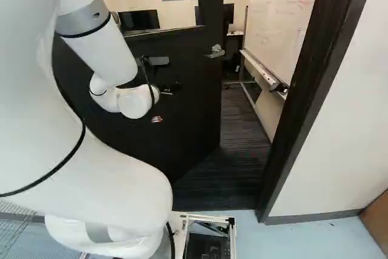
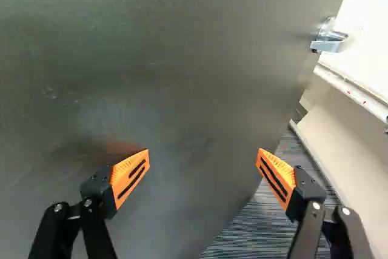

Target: Open the door and move inside

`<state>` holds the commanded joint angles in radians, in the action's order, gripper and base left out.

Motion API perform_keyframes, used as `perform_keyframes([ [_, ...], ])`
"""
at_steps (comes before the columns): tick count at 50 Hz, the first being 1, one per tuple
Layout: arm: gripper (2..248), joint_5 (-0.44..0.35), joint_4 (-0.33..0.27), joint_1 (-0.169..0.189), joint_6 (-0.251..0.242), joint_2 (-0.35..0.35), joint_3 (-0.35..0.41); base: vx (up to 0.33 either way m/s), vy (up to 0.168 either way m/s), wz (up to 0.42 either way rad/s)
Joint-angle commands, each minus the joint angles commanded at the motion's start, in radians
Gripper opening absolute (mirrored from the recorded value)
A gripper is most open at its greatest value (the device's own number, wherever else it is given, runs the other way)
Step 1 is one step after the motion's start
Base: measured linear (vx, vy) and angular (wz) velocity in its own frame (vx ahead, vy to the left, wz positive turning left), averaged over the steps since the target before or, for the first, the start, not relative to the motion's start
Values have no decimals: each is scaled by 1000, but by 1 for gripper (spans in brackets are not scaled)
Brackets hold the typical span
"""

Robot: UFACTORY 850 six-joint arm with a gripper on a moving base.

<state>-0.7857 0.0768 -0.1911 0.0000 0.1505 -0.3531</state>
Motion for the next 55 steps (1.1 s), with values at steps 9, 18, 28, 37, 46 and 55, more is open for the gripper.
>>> perform_keyframes([
  [9, 247, 0, 55, -3, 0, -14, -13, 0, 0, 0],
  [18, 247, -1, 96, -5, 0, -29, -27, 0, 0, 0],
  [28, 247, -2, 104, -2, 0, -69, -65, 0, 0, 0],
  [37, 247, -2, 105, 3, 0, -116, -111, -3, -5, -4],
  [46, 247, -2, 105, 9, 0, -163, -158, -5, -8, -5],
  [55, 247, -2, 105, 9, 0, -208, -204, 0, 0, 0],
])
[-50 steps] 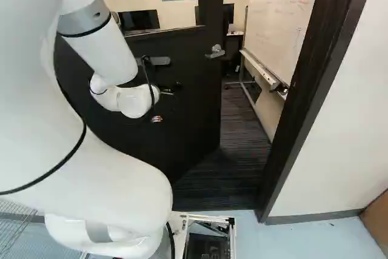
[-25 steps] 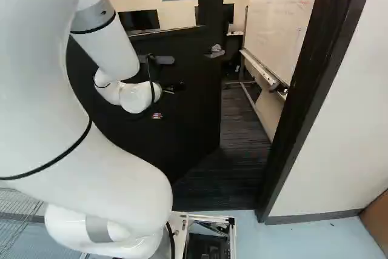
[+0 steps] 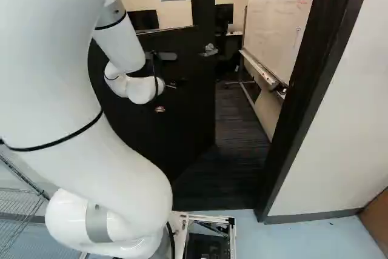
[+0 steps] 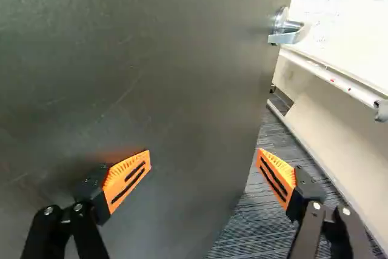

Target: Open the door and move inside

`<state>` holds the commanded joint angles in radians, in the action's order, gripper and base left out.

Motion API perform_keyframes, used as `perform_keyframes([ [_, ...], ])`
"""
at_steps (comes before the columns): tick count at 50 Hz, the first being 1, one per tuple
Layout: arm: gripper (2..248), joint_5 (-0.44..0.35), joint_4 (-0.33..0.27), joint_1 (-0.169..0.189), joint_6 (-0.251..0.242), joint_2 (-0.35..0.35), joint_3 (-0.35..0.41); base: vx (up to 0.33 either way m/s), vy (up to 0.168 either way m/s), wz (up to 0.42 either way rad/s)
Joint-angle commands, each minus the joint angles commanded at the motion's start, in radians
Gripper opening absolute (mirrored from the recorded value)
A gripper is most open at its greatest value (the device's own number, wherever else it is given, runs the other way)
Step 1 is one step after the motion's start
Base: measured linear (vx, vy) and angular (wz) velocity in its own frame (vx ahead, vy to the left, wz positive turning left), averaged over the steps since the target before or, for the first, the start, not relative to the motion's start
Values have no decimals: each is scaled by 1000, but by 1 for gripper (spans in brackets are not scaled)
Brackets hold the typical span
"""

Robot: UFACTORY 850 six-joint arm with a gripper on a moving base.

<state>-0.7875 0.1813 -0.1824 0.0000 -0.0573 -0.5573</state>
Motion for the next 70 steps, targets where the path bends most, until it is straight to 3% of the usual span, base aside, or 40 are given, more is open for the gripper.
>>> perform_keyframes([
  [35, 247, 0, -8, -26, 0, -120, -130, 0, 0, 0],
  [70, 247, 0, -114, -52, 0, -183, -201, 0, 0, 0],
])
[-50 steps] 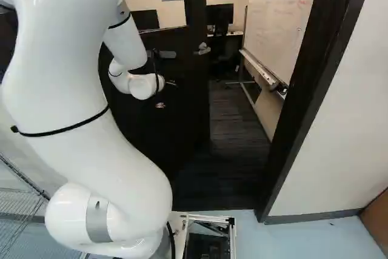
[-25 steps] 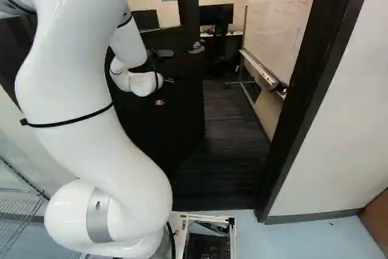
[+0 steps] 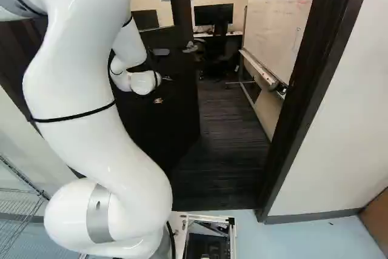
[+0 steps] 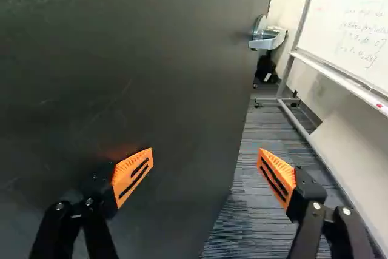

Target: Open the door and move inside

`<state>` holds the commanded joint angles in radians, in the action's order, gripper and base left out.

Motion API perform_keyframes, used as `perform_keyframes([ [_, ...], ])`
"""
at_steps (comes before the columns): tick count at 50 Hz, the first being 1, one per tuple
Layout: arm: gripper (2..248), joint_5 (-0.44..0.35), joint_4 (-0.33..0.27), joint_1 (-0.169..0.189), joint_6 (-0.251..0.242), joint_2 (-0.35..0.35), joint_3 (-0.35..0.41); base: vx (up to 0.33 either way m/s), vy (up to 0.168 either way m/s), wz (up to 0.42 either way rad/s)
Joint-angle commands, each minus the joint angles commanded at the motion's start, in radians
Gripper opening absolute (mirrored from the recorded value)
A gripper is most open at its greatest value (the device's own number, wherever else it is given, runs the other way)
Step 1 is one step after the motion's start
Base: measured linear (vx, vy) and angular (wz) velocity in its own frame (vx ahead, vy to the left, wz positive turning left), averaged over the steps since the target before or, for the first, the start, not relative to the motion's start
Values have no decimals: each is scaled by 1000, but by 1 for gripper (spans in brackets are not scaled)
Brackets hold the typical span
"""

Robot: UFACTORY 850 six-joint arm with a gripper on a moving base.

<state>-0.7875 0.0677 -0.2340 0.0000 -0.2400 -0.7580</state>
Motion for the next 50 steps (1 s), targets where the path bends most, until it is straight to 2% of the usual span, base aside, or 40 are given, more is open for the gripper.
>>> perform_keyframes([
  [50, 247, 0, -159, -44, 0, -62, -72, 0, 0, 0],
])
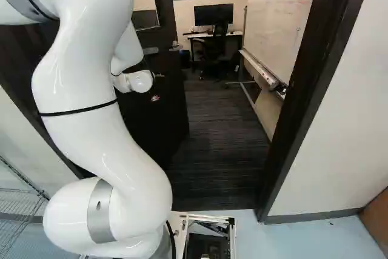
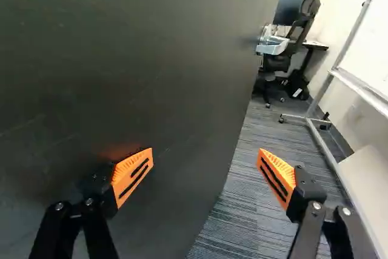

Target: Open the door and move inside

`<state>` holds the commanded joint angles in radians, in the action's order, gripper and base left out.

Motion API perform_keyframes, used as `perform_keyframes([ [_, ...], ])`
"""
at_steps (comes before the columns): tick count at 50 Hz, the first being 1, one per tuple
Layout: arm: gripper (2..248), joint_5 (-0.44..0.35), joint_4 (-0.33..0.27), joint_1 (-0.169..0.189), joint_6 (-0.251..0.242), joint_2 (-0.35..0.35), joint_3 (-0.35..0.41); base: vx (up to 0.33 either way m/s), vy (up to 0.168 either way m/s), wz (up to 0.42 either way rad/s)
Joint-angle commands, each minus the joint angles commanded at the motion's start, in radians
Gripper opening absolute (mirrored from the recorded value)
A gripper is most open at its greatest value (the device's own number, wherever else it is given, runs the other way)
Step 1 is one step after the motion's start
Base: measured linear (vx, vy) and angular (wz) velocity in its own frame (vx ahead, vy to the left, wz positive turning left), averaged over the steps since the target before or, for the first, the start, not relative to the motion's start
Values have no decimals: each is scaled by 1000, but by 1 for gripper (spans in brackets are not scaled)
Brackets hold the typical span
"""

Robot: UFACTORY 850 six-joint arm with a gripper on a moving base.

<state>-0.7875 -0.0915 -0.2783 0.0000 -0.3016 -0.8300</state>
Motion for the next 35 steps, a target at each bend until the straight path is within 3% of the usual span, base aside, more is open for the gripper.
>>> perform_keyframes([
  [35, 247, 0, -4, -44, 0, -52, -62, 0, 0, 0],
])
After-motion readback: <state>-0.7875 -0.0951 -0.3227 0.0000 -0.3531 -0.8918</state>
